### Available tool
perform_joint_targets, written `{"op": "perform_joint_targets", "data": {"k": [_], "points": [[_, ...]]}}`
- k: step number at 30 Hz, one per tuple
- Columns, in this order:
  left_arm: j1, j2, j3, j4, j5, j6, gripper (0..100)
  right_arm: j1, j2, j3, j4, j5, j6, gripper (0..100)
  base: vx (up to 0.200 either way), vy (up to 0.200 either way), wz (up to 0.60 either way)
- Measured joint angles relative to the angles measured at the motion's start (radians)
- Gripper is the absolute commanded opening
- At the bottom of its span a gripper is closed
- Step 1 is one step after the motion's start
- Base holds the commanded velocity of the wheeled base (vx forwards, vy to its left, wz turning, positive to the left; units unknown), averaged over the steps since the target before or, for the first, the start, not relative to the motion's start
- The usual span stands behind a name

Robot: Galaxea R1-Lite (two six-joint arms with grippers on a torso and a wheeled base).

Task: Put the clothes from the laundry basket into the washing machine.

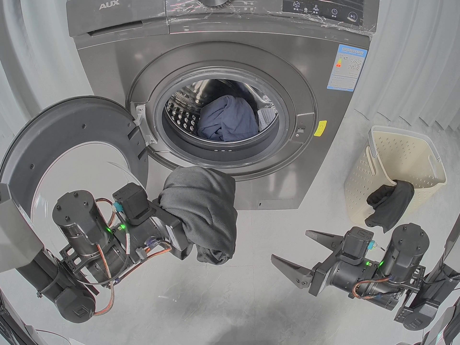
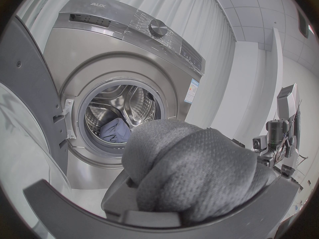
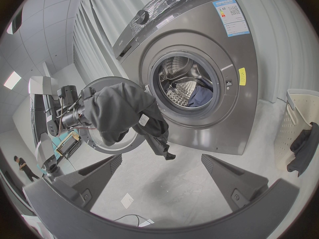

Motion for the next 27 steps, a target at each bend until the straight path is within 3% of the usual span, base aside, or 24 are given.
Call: {"op": "perform_joint_targets", "data": {"k": [10,27], "points": [[-0.023,-0.001,0.011,0.0,0.0,0.001,0,0.0,0.003,-0.018,0.0,0.0,0.004,100,0.0,0.0,0.0],[-0.034,0.016,0.009,0.0,0.0,0.001,0,0.008,0.023,-0.02,0.0,-0.001,0.007,100,0.2,0.0,0.0]]}}
